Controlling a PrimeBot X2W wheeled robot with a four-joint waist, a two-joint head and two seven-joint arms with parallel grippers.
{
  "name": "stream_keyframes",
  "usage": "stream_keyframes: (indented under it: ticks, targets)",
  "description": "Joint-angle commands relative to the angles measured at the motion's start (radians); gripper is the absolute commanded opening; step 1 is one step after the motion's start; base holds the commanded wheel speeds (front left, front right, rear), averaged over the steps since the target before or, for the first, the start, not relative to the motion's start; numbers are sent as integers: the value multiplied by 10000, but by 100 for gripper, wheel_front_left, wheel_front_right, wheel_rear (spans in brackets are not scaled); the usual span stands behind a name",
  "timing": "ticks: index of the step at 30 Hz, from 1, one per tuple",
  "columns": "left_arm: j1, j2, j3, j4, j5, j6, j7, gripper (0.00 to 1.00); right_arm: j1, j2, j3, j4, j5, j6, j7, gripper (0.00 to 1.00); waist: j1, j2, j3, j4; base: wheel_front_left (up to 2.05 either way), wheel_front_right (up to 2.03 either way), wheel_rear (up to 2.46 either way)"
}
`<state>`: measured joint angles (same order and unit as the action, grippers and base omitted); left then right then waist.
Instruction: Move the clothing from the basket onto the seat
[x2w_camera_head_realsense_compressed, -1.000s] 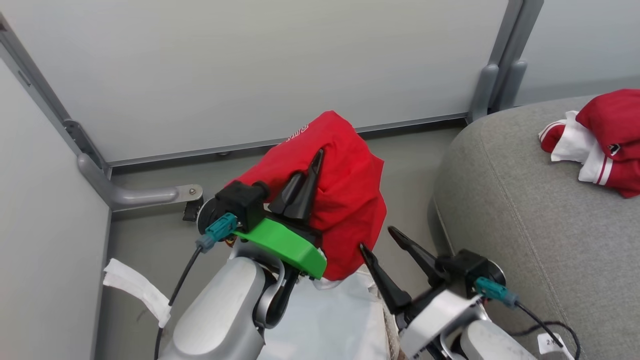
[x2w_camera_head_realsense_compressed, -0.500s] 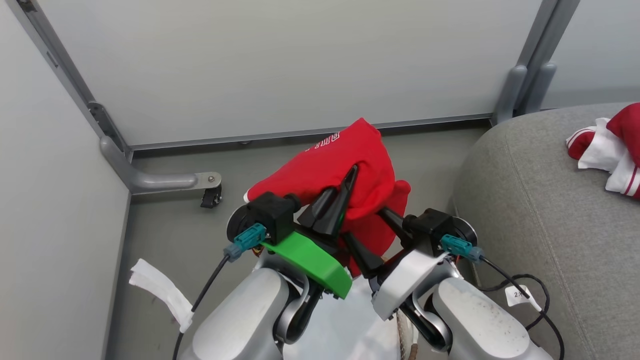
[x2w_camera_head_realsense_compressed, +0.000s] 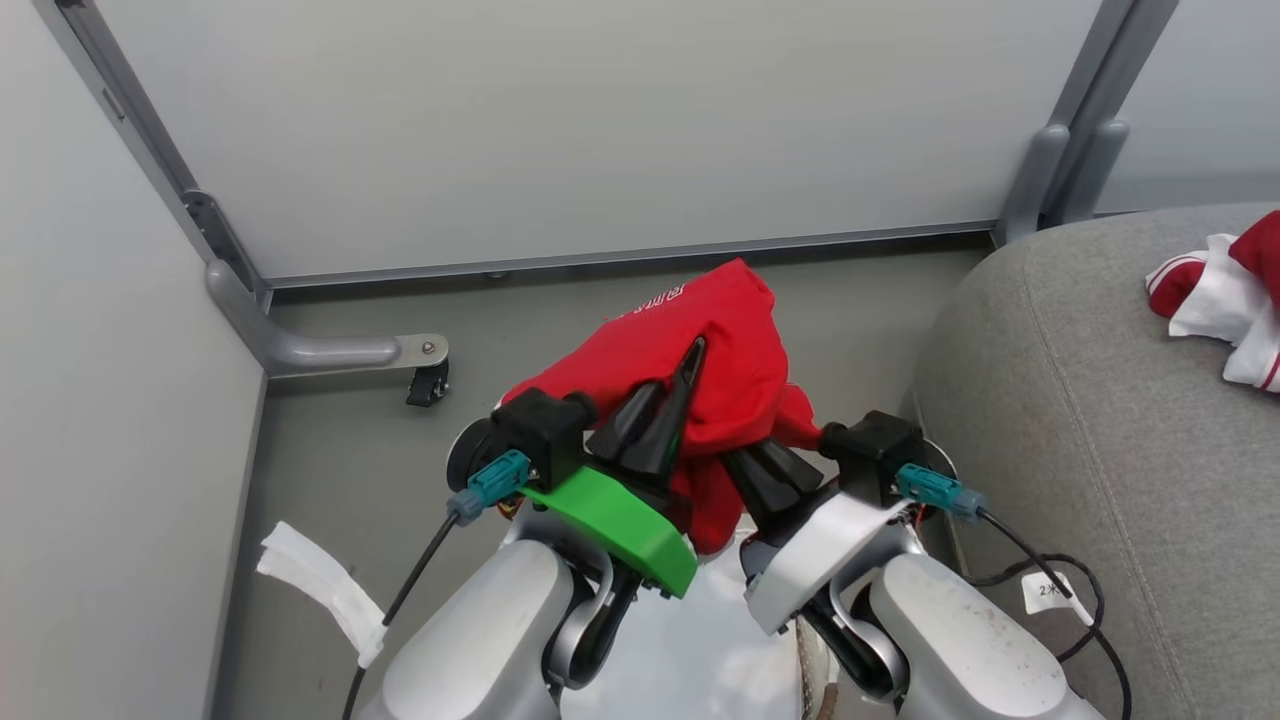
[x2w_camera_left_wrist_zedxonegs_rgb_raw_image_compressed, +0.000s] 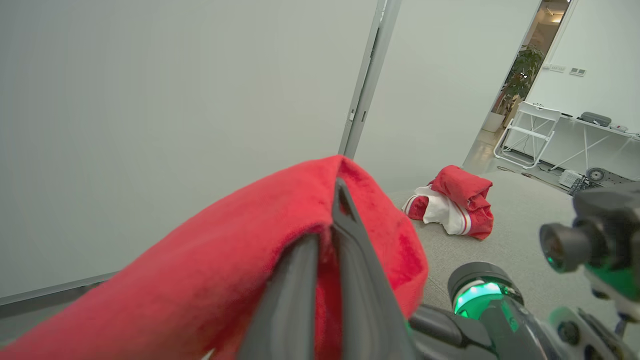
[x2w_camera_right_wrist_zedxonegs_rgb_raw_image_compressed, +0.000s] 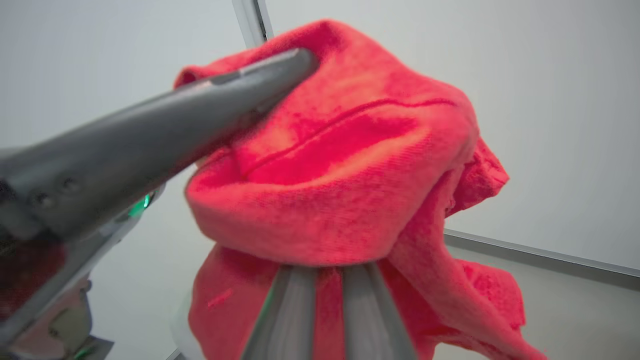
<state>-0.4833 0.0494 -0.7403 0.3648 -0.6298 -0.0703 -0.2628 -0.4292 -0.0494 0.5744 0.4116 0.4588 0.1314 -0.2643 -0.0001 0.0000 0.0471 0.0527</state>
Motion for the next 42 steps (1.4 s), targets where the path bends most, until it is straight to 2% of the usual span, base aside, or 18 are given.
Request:
stream_keyframes:
  ticks: [1, 8, 21, 27, 35, 42]
  targets:
    - [108, 26, 102, 63, 80, 22, -20, 100, 167, -41, -149, -104, -25, -12, -2, 0, 1, 0, 27, -151, 0, 0, 0]
    - [317, 29, 498, 484, 343, -45, -20, 100, 720, -71, -871, -592, -222, -12, -2, 0, 1, 0, 101, -957, 0, 0, 0]
    - [947, 31, 1589, 724, 1160, -317, -18, 100, 1951, -357, -1797, -1553, -275, -12, -2, 0, 1, 0, 149, -3688, 0, 0, 0]
    - [1157, 32, 1937, 637, 1397, -412, -20, 100, 2227, -494, -2111, -1987, -402, -12, -2, 0, 1, 0, 252, -4745, 0, 0, 0]
    - [1270, 38, 2136, 401, 1621, -525, -18, 100, 2116, -804, -2612, -2652, -574, -13, -2, 0, 1, 0, 412, -5652, 0, 0, 0]
    - [876, 44, 1935, 107, 1827, -581, -20, 100, 1044, -1860, -3013, -3365, -927, -13, -2, 0, 1, 0, 1049, -5836, 0, 0, 0]
